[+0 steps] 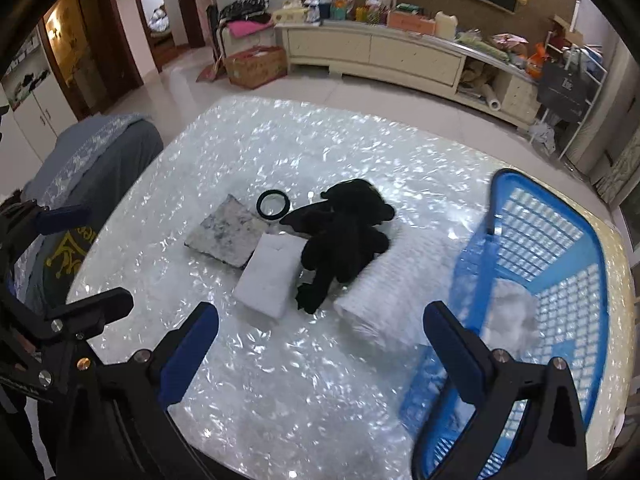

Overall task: Organize soft objects
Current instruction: 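Withdraw both tools and move them toward the black plush toy and white sponge, then grasp the black plush toy with the right tool while the left tool grasps the white sponge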

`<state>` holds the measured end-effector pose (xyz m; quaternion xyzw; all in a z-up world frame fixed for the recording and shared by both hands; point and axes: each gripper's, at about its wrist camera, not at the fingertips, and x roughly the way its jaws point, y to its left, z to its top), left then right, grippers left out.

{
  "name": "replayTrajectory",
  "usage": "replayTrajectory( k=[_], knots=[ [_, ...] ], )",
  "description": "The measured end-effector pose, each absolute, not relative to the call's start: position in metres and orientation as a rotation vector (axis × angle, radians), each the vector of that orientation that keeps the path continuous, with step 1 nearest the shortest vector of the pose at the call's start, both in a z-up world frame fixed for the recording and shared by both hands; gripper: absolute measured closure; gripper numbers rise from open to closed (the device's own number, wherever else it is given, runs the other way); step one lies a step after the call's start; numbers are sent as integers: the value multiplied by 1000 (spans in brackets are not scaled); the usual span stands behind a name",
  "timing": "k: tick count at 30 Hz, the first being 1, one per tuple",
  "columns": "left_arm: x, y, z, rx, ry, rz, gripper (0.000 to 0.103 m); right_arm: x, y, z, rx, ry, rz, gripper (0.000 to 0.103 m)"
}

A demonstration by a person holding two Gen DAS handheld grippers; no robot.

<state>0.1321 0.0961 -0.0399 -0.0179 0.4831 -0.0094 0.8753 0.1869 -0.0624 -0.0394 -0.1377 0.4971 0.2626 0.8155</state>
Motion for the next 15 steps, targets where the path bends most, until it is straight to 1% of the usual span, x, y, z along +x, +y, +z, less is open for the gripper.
replayTrajectory(
  k=[8,15],
  knots=[
    [152,111,-77,-101,1081,-16,0,216,-41,-66,-275,1153,546,0],
    [175,104,-107,-138,1126,-32,0,252,-37,-81,-268,1230,497,1]
  ],
)
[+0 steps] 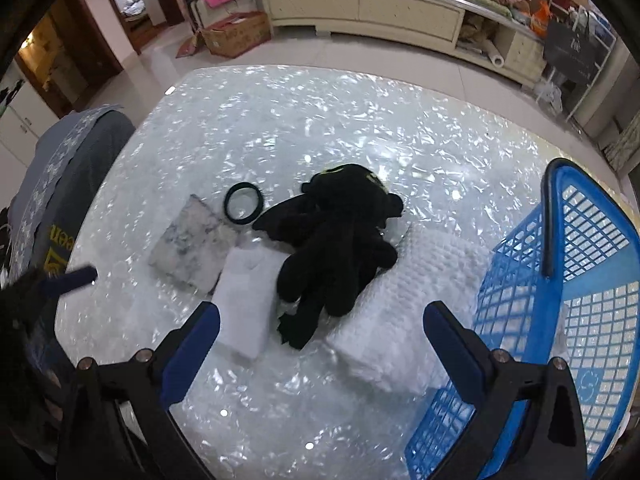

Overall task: Organize soft objects
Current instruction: 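Grasp the black plush toy with the right tool while the left tool grasps the white sponge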

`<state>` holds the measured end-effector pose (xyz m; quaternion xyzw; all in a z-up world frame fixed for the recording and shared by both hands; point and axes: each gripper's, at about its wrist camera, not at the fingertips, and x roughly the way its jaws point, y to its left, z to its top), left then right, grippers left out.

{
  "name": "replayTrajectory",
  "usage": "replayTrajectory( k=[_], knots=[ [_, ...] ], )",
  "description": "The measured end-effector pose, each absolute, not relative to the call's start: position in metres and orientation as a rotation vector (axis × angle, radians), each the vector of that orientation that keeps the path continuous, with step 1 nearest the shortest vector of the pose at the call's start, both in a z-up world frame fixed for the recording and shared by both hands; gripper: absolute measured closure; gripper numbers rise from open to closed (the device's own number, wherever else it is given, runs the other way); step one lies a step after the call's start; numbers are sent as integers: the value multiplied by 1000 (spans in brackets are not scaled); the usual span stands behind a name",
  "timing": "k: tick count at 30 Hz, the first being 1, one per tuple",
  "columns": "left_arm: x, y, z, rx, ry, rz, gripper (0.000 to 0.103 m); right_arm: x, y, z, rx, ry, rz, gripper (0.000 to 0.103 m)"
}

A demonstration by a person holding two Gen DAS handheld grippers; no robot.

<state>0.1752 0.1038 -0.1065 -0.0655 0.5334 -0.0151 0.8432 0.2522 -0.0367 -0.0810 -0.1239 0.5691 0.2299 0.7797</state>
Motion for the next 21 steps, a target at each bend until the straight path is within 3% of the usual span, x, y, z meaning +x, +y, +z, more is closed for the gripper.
replayTrajectory(
  k=[9,13,21],
  knots=[
    [205,97,-145,-225,1191,17,0,279,-21,-92,-356,1242,472,3],
    [214,96,-161,-267,1227,33,0,291,-15,-111,-383,1293,475,15],
    [232,89,-185,-273,1284,143,0,308,-7,-136,-384,1347,474,20]
  ],
)
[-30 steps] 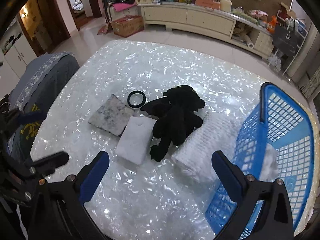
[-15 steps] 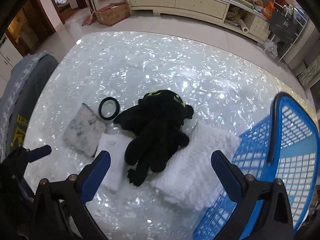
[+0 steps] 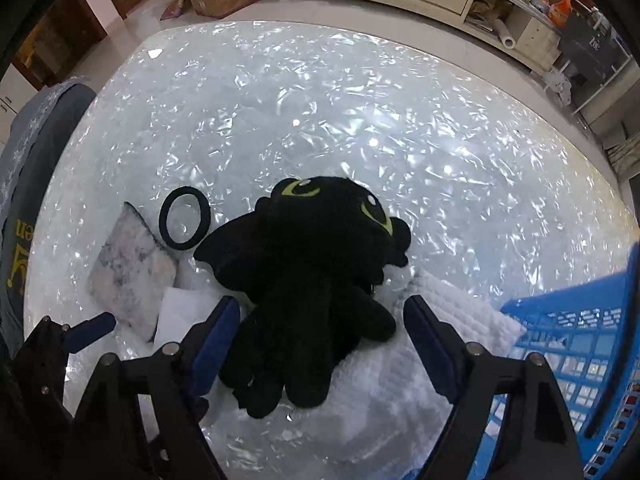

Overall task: Organize soft objects
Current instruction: 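Grasp the black plush toy with the right tool while the left tool grasps the white sponge, then carry the black plush toy over the basket and open the right tool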

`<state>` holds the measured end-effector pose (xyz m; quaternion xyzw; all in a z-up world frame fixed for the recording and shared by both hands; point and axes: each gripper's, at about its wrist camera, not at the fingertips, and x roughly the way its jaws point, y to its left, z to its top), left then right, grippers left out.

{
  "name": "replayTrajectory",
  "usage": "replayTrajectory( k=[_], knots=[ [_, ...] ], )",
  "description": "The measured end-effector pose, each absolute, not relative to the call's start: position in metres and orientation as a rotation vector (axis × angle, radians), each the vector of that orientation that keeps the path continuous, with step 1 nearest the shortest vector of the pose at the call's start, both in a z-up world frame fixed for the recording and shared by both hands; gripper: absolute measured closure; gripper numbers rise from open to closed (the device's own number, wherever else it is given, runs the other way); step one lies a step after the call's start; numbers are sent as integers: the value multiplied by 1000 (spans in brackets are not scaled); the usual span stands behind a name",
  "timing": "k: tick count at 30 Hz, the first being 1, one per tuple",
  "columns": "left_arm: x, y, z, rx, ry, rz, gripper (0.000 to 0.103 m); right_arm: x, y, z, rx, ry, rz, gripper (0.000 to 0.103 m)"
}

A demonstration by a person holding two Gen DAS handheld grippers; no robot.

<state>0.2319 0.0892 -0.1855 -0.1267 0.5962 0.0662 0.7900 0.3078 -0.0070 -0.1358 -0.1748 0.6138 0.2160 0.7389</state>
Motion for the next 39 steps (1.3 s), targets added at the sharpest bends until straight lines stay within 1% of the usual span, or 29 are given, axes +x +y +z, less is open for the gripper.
replayTrajectory(
  k=[7,9,11,12,13,15,16,17,19,20,21,22,23,25,27,33,39],
  knots=[
    [238,87,-190,-273,1298,169,1,324,11,-159,-439,1386,445,20],
    [238,89,-189,-283,1297,168,8,326,15,-169,-431,1411,451,20],
    [237,91,-187,-268,1300,166,12,326,17,-177,-419,1431,454,24],
    [236,93,-186,-263,1302,163,15,326,17,-180,-405,1434,461,24],
    [234,94,-185,-263,1303,156,19,325,17,-180,-394,1431,466,27],
    [231,99,-182,-272,1302,151,28,321,19,-180,-395,1419,478,37],
    [229,102,-181,-275,1302,149,30,320,20,-179,-393,1409,486,47],
    [226,105,-179,-276,1302,145,34,318,22,-177,-392,1395,490,49],
    [223,109,-178,-283,1297,138,41,313,23,-174,-394,1386,505,50],
    [221,110,-177,-285,1294,133,51,310,25,-174,-387,1387,513,51],
    [219,110,-176,-286,1290,121,64,308,25,-174,-382,1384,517,51],
    [218,112,-177,-295,1286,110,68,304,27,-172,-381,1377,519,52],
    [214,114,-176,-324,1284,86,69,300,27,-170,-378,1370,521,52],
    [209,117,-177,-350,1284,69,74,294,28,-161,-367,1360,524,52],
    [205,118,-174,-353,1273,66,83,289,27,-153,-352,1352,527,52],
    [182,119,-157,-346,1247,59,90,272,19,-130,-332,1324,542,52],
    [155,112,-127,-362,1204,51,91,251,19,-96,-325,1271,585,52]
  ],
)
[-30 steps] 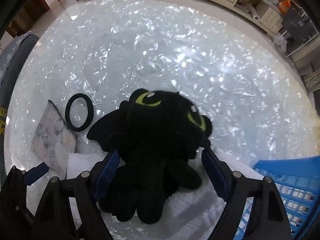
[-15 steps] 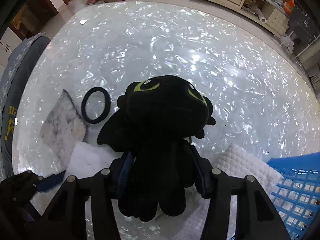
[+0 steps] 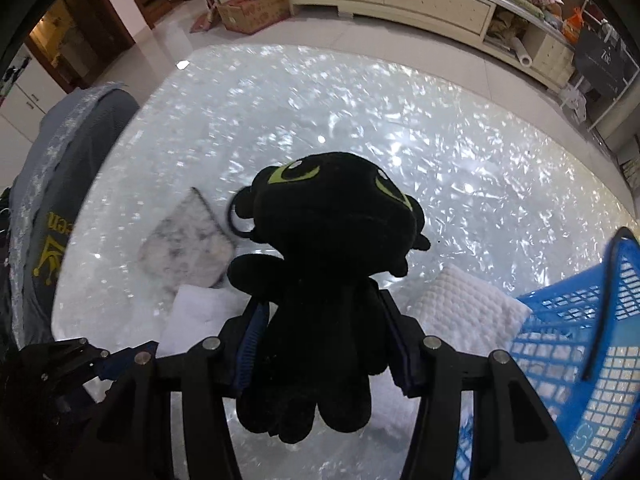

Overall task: Organize soft objects
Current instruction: 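Carry the black plush toy over the basket and open the right tool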

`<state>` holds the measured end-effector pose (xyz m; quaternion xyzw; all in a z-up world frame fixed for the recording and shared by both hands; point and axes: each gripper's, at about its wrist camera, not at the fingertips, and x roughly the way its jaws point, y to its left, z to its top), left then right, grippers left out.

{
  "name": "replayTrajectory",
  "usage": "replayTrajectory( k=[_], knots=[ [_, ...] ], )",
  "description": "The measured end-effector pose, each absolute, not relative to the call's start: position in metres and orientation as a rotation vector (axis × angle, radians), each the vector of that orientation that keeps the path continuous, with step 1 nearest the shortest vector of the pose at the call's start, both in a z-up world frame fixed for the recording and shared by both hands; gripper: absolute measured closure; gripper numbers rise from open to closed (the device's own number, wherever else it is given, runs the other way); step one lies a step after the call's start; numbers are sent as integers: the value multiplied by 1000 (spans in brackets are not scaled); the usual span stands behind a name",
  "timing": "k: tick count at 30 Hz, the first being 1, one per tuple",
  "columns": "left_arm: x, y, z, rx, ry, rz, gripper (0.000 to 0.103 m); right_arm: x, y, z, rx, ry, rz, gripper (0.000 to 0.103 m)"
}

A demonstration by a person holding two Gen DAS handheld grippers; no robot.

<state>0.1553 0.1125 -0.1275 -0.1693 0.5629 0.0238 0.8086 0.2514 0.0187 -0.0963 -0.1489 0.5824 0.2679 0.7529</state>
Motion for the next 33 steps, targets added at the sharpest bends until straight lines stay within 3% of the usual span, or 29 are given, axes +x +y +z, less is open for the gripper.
replayTrajectory(
  k=[18,33],
  knots=[
    [120,83,-25,-303,1026,0,91,204,-44,-8,-320,1123,620,52],
    [129,38,-15,-238,1011,-72,91,229,-146,-9,-213,1098,432,51]
  ],
)
